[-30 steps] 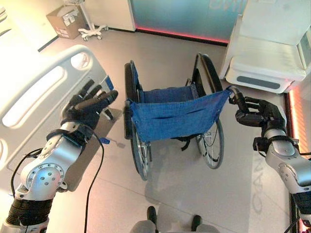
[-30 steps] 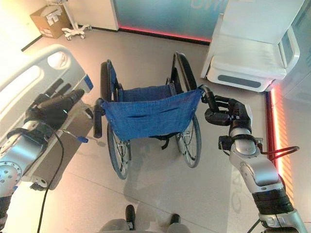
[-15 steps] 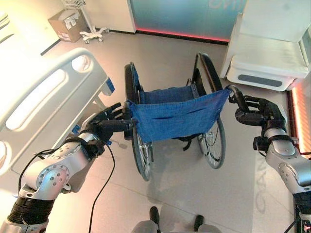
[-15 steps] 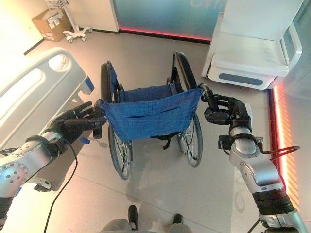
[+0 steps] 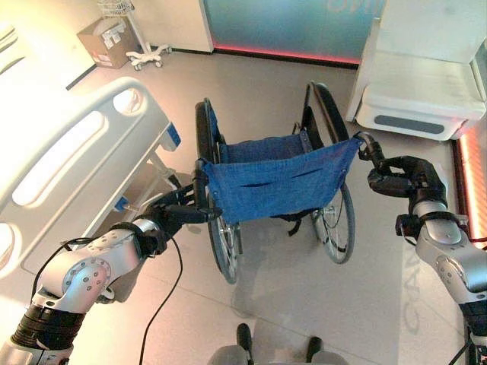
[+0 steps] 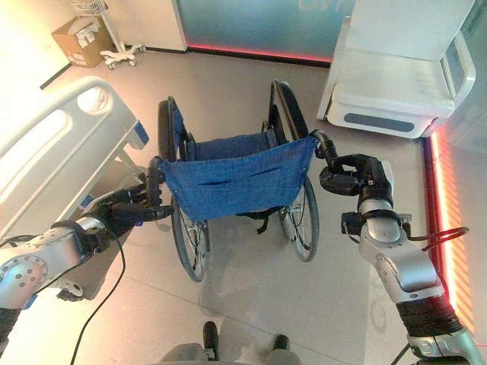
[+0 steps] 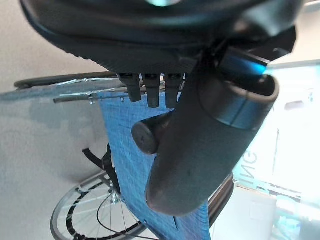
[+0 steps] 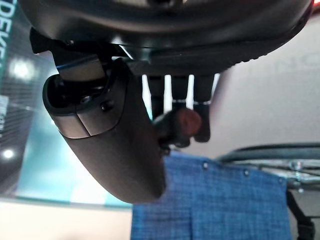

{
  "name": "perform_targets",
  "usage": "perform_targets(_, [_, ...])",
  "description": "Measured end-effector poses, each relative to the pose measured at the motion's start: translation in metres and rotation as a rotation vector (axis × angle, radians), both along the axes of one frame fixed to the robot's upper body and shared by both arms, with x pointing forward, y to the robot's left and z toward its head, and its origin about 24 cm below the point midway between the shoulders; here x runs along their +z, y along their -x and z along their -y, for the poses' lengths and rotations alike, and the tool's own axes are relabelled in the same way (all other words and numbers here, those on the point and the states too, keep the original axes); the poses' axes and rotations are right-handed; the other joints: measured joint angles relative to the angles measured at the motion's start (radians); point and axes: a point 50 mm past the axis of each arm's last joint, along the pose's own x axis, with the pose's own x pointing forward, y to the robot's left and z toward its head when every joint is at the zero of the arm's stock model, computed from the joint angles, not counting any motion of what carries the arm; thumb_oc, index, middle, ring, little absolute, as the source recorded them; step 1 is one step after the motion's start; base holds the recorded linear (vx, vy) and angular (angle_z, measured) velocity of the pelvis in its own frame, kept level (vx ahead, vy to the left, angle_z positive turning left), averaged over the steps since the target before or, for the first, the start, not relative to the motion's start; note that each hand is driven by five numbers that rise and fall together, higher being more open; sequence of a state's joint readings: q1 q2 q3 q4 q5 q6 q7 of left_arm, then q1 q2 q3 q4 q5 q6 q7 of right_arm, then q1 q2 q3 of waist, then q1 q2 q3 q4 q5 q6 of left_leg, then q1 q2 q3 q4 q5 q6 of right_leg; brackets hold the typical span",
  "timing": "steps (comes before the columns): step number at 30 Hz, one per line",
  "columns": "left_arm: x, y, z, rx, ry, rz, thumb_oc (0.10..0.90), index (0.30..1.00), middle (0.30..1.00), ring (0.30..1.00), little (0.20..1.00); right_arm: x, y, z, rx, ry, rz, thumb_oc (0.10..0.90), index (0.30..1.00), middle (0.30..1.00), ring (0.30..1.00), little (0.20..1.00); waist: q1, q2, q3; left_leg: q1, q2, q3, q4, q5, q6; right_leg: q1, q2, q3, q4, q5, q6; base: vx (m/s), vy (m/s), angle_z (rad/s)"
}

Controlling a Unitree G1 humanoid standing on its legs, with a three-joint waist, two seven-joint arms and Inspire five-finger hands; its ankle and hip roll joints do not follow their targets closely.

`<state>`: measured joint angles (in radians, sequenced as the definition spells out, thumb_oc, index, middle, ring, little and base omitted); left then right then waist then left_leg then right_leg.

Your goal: Push the wheelchair next to the bed

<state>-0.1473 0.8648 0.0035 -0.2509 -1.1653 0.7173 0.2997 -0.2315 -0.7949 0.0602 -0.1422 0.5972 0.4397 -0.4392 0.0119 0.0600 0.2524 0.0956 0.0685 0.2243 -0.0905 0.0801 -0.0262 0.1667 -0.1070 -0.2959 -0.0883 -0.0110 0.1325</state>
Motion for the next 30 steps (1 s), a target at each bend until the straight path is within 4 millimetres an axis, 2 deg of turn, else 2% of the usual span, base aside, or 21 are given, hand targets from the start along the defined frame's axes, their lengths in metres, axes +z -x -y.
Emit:
perform_targets(1, [0.000,0.000,0.000,0.005,0.011,-0.005,0.400,0.300,0.300,0.300,0.300,0.000,0.000,0.000,0.001,0.000,-0.001,0.400,0.300,0.300,0.300,0.300,0.000,0.000,0.000,0.000,0.000,0.000,0.000,0.000,0.000,0.000,0.000,0.000,0.000,0.000,0.000,0.00,0.000,0.00])
perform_targets(6, [-0.005,-0.001,-0.006,0.072,0.014,-0.034,0.400,0.300,0.300,0.300,0.300,-0.001,0.000,-0.001,0.001,0.002,-0.001,0.400,0.300,0.300,0.300,0.300,-0.001,0.000,0.000,0.000,0.000,0.000,0.000,0.000,0.000,0.000,0.000,0.000,0.000,0.000,0.000,0.00,0.000,0.00])
perform_targets(10, [-0.008,0.000,0.004,0.046,0.059,-0.056,0.400,0.300,0.300,0.300,0.300,-0.003,-0.001,-0.003,0.006,0.007,-0.010,0.400,0.300,0.300,0.300,0.300,0.002,0.000,0.000,0.000,0.000,0.000,0.000,0.000,0.000,0.000,0.000,-0.001,0.000,0.000,0.000,0.00,0.000,0.00])
perform_targets(21, [-0.015,-0.001,0.003,0.125,0.105,-0.091,0.400,0.300,0.300,0.300,0.300,-0.005,-0.003,-0.012,0.044,0.014,-0.016,0.400,0.300,0.300,0.300,0.300,-0.022,-0.001,0.000,0.002,0.000,0.001,0.000,0.000,0.000,0.000,0.000,0.003,0.000,0.000,0.000,0.00,0.000,0.00])
perform_targets(30, [-0.017,-0.001,0.005,0.129,0.119,-0.092,0.400,0.300,0.300,0.300,0.300,-0.005,-0.003,-0.012,0.045,0.015,-0.016,0.400,0.300,0.300,0.300,0.300,-0.022,-0.001,0.000,0.002,0.001,0.001,0.000,0.000,0.000,0.000,0.001,0.005,0.000,0.000,0.000,0.00,0.000,0.00])
